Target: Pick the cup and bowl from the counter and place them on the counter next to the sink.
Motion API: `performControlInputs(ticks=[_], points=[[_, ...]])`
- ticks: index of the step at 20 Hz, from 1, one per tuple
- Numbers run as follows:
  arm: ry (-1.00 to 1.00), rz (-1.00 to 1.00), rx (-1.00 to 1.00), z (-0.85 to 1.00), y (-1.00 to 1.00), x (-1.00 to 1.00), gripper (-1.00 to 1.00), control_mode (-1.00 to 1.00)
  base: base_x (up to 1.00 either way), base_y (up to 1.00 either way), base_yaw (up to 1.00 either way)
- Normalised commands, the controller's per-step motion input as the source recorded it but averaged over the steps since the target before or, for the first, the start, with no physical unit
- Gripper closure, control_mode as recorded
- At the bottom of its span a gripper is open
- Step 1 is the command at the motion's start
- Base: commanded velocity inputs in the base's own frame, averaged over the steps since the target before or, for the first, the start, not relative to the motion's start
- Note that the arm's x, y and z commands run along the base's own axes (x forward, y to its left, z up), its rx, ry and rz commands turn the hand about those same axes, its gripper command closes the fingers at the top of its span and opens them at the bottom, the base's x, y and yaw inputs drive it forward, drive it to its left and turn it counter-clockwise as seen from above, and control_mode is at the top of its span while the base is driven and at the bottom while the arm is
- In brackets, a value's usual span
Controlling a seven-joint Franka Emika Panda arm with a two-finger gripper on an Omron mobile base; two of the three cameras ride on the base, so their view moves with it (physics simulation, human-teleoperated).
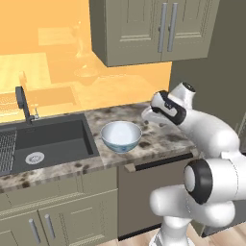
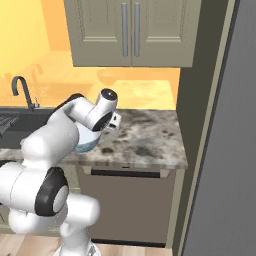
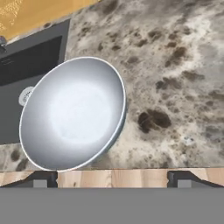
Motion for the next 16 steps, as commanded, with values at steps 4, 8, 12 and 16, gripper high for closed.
performControlInputs(ticks=[4,8,12,16], points=[[-0.09,0.00,0.00,0.17,-0.09,-1.00,-1.00,-1.00,0.00,0.00,0.00],[-0.04,-0.01,0.00,0.31,-0.08,-1.00,-1.00,-1.00,0.00,0.00,0.00],[0.02,-0.09,-0.06,0.57,-0.07,-0.86,-1.00,-1.00,0.00,0.00,0.00],[0.06,-0.10,-0.10,0.65,-0.07,-0.76,-1.00,-1.00,0.00,0.00,0.00]])
